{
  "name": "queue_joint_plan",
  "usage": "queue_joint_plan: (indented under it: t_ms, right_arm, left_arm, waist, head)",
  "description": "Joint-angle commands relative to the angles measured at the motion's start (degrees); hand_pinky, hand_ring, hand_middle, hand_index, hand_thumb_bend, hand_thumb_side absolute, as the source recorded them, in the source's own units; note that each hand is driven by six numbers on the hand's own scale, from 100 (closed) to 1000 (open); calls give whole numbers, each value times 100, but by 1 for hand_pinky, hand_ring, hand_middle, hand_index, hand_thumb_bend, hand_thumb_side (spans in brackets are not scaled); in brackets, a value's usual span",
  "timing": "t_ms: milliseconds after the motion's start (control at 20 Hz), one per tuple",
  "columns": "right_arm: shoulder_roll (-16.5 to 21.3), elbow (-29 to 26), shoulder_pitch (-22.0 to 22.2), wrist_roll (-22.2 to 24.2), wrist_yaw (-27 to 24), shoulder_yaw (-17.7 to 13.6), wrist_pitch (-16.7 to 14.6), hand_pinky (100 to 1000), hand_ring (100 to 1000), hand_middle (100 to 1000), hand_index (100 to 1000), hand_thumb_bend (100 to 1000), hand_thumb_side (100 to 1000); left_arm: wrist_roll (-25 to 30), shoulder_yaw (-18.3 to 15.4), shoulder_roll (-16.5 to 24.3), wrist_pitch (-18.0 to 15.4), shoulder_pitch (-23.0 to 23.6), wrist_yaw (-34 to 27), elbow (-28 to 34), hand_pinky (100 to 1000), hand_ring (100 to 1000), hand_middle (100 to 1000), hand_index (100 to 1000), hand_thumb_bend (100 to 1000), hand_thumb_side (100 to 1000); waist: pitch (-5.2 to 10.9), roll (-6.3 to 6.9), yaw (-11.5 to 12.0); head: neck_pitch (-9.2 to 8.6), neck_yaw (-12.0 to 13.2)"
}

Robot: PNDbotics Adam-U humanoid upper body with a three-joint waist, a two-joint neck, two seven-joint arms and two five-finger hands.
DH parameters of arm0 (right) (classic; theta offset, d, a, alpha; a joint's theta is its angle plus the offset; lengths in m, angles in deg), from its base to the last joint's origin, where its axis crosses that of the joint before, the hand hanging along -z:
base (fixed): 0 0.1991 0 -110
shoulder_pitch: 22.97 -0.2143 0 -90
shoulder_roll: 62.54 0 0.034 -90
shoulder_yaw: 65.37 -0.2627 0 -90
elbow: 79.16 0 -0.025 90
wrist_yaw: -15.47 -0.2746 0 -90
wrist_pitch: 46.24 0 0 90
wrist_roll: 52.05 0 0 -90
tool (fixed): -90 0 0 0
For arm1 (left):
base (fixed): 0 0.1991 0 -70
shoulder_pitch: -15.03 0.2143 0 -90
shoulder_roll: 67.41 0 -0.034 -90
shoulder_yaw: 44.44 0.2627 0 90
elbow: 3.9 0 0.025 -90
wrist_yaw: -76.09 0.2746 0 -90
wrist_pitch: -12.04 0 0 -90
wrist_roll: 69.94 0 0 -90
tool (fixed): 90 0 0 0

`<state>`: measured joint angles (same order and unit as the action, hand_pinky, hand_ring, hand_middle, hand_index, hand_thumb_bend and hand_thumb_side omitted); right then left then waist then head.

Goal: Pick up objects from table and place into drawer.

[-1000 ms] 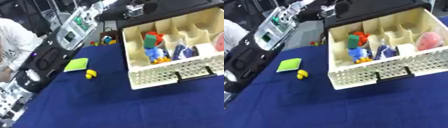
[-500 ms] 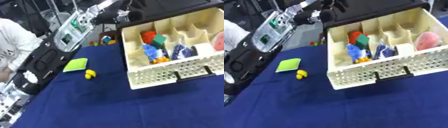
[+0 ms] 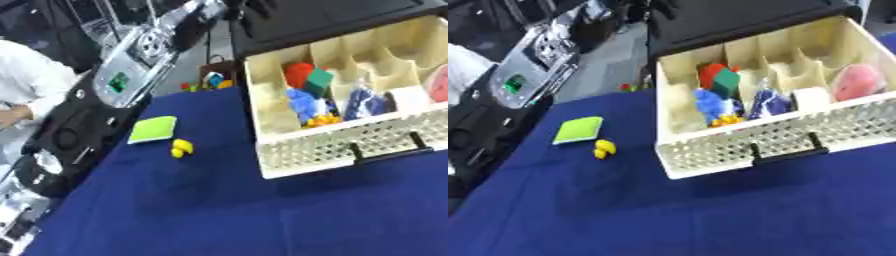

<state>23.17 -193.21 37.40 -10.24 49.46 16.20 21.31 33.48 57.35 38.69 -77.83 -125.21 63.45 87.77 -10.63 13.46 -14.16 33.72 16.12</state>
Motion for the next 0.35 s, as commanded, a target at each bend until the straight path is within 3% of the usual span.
queue_joint_plan:
  t_ms: [50, 250, 350]
  right_arm:
    - [122, -55, -36, -282, 80, -54, -200, 591, 615, 566, 757, 100, 1000]
    - [109, -55, -25, -363, 123, -99, -192, 589, 613, 569, 755, 100, 1000]
    - [104, -55, -39, -374, 129, -103, -203, 588, 613, 570, 754, 100, 1000]
  left_arm:
    - [-263, -484, 306, -155, 170, -265, 451, 510, 675, 663, 846, 659, 1000]
    - [-682, -1053, 221, -417, 684, -650, 1004, 517, 673, 641, 835, 616, 1000]
    - [-1860, -1240, 362, -427, 1045, -1128, 1620, 520, 675, 642, 834, 620, 1000]
  waist:
    - [100, -160, 71]
    - [72, -305, 208]
    - [56, -344, 230]
  head:
    - [31, -117]
    - [31, -247]
    - [30, -250]
